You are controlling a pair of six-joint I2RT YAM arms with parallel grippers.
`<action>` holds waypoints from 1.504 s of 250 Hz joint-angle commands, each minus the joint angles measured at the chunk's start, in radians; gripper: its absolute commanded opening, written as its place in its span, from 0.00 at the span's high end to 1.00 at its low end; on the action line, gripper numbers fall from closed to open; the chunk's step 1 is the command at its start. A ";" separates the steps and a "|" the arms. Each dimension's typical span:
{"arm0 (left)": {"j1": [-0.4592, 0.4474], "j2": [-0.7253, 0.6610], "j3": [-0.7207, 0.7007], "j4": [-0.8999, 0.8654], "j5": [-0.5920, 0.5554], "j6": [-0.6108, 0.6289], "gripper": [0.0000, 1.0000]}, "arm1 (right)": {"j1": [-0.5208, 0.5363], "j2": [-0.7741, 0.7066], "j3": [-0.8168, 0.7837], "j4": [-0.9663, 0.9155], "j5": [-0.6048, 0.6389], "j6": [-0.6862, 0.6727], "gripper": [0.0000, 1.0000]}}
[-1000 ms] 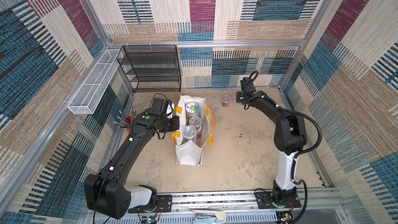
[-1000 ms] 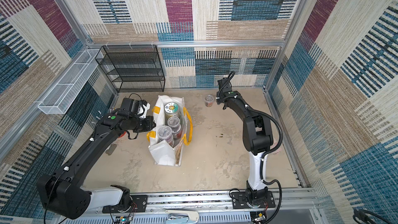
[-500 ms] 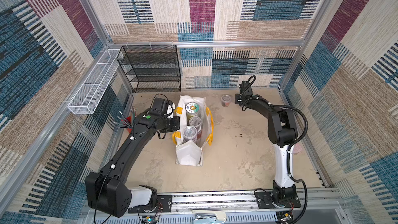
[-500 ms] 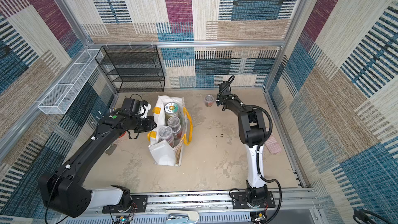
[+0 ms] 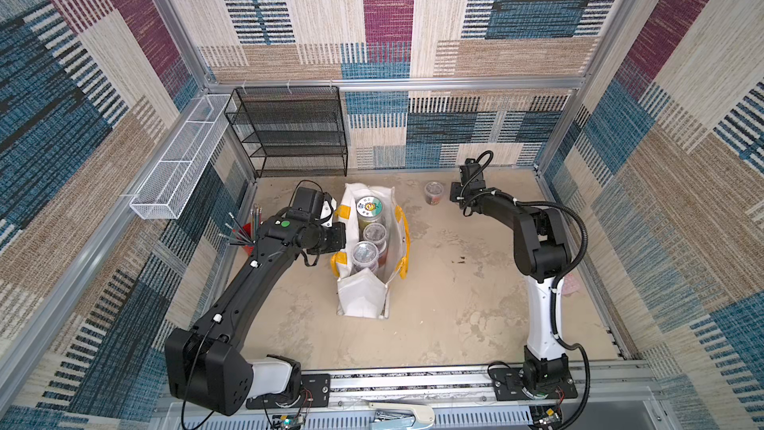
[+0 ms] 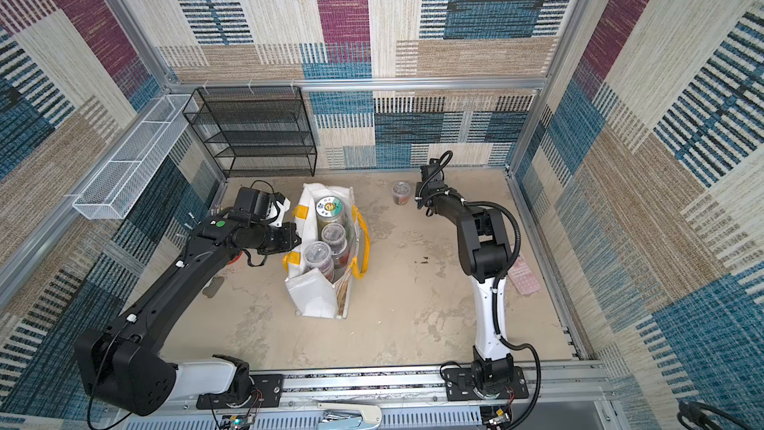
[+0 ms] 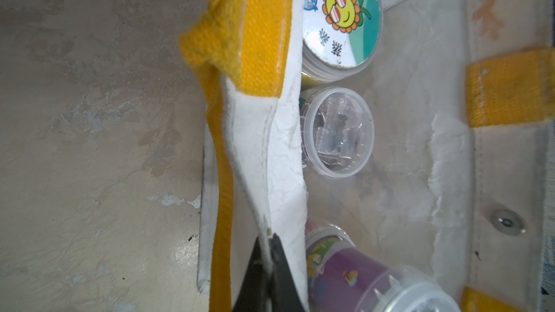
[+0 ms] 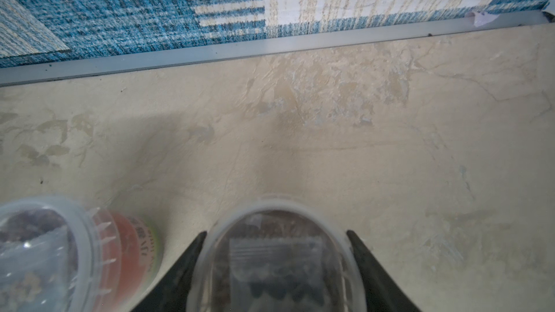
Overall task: Take out the seed jars from the canvas bag
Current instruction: Place the seed jar at the center of the board, then pick up the seed jar from the canvas bag.
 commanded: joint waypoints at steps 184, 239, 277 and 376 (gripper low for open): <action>0.001 -0.003 -0.014 0.036 0.022 -0.002 1.00 | 0.029 -0.722 -0.447 -0.066 -0.246 0.093 0.01; 0.001 -0.004 -0.004 0.014 0.016 0.018 1.00 | 0.298 -0.843 -0.317 -0.406 -0.148 0.067 0.06; 0.001 -0.004 0.008 0.011 0.013 0.020 1.00 | 0.524 -0.759 -0.091 -0.592 -0.092 0.095 0.13; 0.001 0.002 0.035 -0.014 -0.012 0.043 1.00 | 0.822 -0.548 0.178 -0.771 -0.060 0.116 0.15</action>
